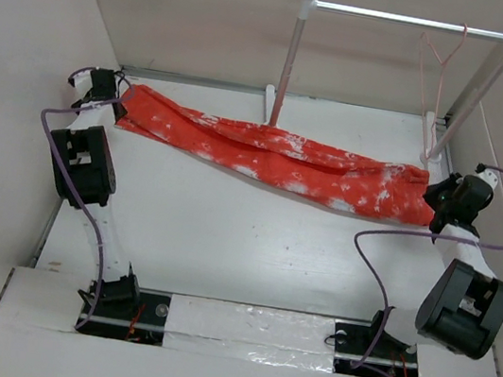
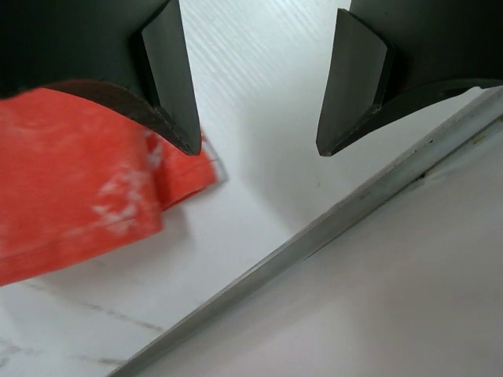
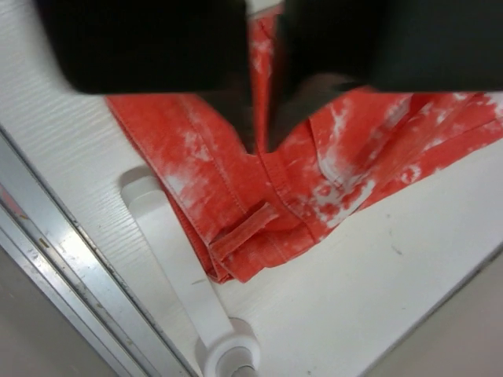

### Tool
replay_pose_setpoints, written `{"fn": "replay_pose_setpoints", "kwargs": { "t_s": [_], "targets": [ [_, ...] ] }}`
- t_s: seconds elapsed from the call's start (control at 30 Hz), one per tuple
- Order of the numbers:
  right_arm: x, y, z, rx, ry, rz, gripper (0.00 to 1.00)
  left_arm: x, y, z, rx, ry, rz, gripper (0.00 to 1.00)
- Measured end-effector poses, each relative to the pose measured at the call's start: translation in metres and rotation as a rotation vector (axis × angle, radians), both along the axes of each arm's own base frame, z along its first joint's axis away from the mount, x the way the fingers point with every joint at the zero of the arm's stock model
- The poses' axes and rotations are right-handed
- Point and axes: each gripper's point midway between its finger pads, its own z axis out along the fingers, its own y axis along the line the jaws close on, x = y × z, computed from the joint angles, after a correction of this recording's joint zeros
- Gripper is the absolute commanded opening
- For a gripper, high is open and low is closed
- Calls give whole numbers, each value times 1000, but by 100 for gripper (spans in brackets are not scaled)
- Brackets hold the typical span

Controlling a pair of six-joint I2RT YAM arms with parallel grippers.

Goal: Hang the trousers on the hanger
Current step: Fold the trousers at the center of the board.

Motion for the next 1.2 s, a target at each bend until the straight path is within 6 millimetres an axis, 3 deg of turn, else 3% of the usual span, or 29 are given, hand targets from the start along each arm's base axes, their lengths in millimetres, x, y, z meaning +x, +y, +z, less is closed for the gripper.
{"fn": "replay_pose_setpoints", "kwargs": {
  "t_s": [0.17, 0.33, 0.6, 0.83, 0.93, 1.07, 1.1, 1.13, 1.2],
  "targets": [
    [-13, 22, 9, -1, -67, 66, 3, -13, -4, -26, -118, 7, -1, 70],
    [-18, 48, -7, 28, -61, 155, 42, -6, -34, -44, -233, -58, -56, 73],
    [-16, 71, -33, 65, -34, 240, 60, 14, -64, -36, -374, -205, -114, 72],
    [-16, 70, -33, 57, -44, 233, 64, 21, -64, -37, -405, -242, -85, 53],
    [-18, 64, -39, 69, -46, 207, 69, 21, -64, -40, -414, -245, -74, 51],
    [-23, 43, -65, 139, -13, 140, 73, 24, -62, -41, -412, -260, -54, 42],
    [-27, 37, -75, 166, 0, 118, 73, 24, -61, -41, -412, -260, -50, 37],
    [-32, 33, -84, 191, 14, 97, 74, 24, -61, -42, -415, -261, -46, 22],
    [-38, 27, -91, 221, 4, 73, 74, 24, -60, -45, -415, -260, -38, 18]
  ]
}}
